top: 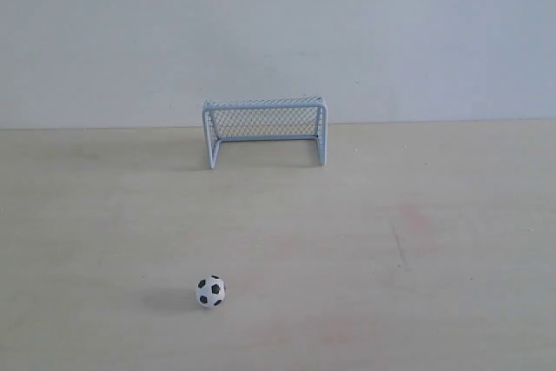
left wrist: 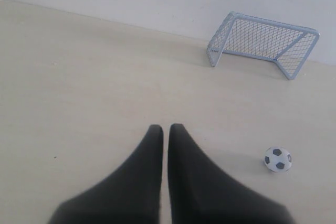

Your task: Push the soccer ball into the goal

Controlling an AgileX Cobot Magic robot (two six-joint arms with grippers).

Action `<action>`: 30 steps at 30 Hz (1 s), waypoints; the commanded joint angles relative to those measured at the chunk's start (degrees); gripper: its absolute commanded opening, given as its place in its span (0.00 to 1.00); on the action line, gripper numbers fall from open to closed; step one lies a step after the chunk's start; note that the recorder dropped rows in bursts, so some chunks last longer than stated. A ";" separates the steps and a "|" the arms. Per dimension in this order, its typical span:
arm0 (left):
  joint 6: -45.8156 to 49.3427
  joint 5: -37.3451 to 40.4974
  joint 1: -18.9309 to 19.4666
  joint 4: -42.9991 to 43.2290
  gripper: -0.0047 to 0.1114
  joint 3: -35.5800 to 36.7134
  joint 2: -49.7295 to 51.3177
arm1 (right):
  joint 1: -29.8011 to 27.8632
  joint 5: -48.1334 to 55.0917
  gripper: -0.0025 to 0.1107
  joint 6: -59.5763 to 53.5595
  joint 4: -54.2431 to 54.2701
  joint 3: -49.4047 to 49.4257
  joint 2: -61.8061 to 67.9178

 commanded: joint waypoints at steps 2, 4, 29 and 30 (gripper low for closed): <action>0.27 -0.19 0.22 0.21 0.08 0.20 -0.15 | -0.10 -0.64 0.02 -0.24 -0.39 0.01 -0.30; 0.27 -0.19 0.22 0.21 0.08 0.20 -0.15 | -0.10 -0.64 0.02 -0.24 -0.39 0.01 -0.30; 1.36 6.90 0.22 -0.36 0.08 -17.33 -0.15 | -0.10 -0.54 0.02 -0.24 -0.39 0.01 -0.30; 1.36 7.25 0.22 -0.25 0.08 -18.73 -0.15 | -0.10 -0.54 0.02 -0.24 -0.39 0.01 -0.30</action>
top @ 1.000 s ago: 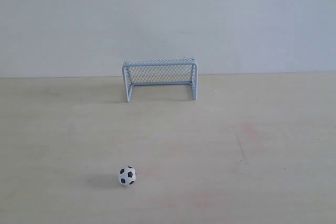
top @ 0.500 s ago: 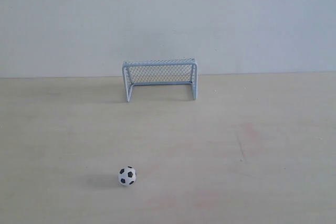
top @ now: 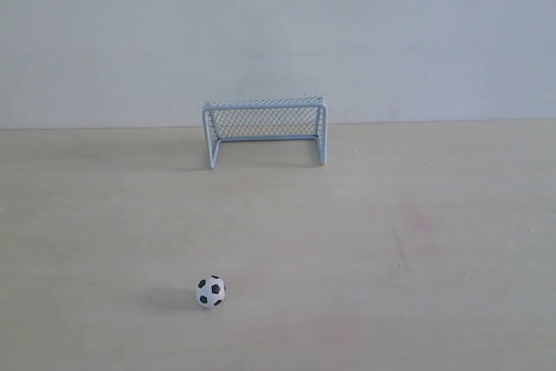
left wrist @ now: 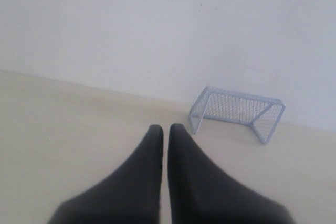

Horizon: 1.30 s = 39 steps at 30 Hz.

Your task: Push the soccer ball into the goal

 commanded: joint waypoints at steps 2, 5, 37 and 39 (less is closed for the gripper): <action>0.86 2.51 0.22 -0.26 0.08 -7.26 0.00 | -0.10 -0.54 0.02 -0.24 -0.39 0.01 -0.30; 0.86 3.19 0.22 -0.26 0.08 -11.58 0.00 | -0.10 -0.54 0.02 -0.24 -0.39 0.01 -0.30; 31.53 11.07 0.22 -10.48 0.08 -34.97 11.15 | -0.10 -0.64 0.02 -0.24 -0.39 0.01 -0.30; 28.64 13.76 0.22 -10.48 0.08 -38.40 15.79 | -0.10 -0.64 0.02 -0.24 -0.39 0.01 -0.30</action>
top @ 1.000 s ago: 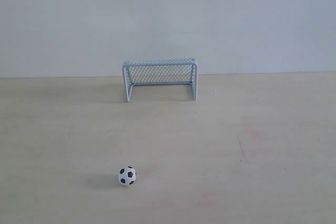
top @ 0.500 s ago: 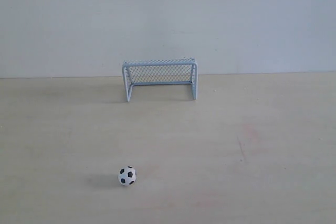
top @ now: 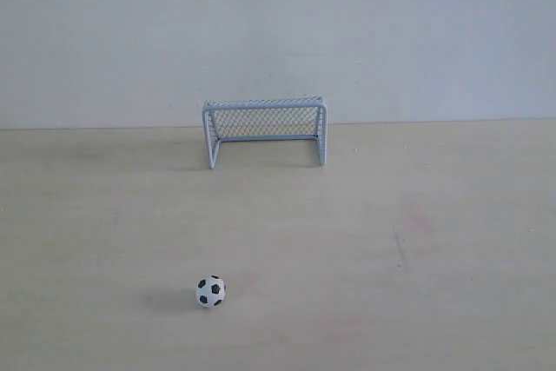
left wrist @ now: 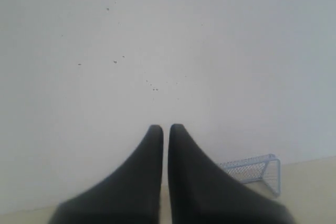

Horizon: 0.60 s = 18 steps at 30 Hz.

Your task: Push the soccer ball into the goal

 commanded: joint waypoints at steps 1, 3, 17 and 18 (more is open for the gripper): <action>0.30 3.15 0.22 -0.61 0.08 -7.42 9.83 | -0.10 -0.64 0.02 -0.24 -0.39 0.01 -0.30; 1.31 5.97 -0.24 -0.26 0.08 -11.88 15.42 | -0.10 -0.64 0.02 -0.24 -0.39 0.01 -0.30; 19.88 19.31 -14.92 3.45 0.08 -33.07 50.47 | -0.10 -0.64 0.02 -0.24 -0.39 0.01 -0.30; 20.85 19.01 -16.39 3.45 0.08 -32.50 51.61 | -0.10 -0.64 0.02 -0.24 -0.39 0.01 -0.30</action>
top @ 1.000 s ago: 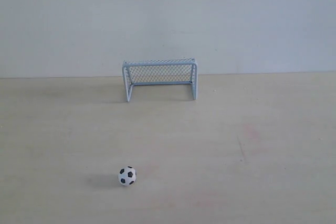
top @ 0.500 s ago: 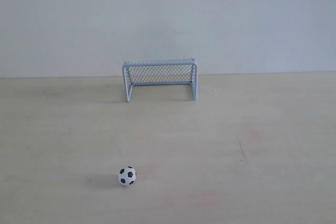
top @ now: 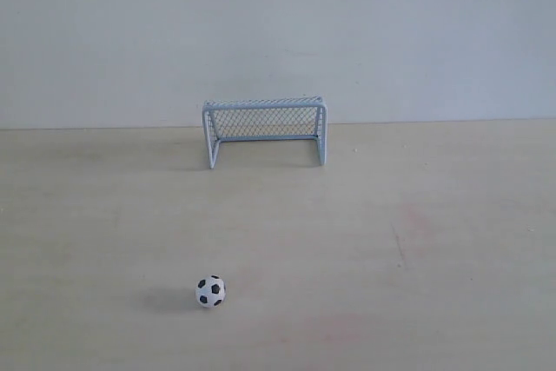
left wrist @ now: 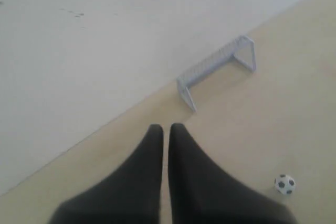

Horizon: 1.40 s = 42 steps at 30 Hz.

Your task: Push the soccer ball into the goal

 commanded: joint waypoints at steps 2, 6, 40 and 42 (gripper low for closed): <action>6.63 -0.91 -7.50 0.34 0.08 2.37 5.82 | -0.10 -0.64 0.02 -0.24 -0.39 0.01 -0.30; 11.91 -0.89 -9.65 0.81 0.08 7.60 8.87 | -0.10 -0.64 0.02 -0.24 -0.39 0.01 -0.30; 70.77 -19.00 -9.52 -20.73 0.08 26.01 46.66 | -0.10 -0.64 0.02 -0.24 -0.39 0.01 -0.30; 70.77 -19.33 -9.52 -20.89 0.08 25.88 47.32 | -0.10 -0.64 0.02 -0.24 -0.39 0.01 -0.30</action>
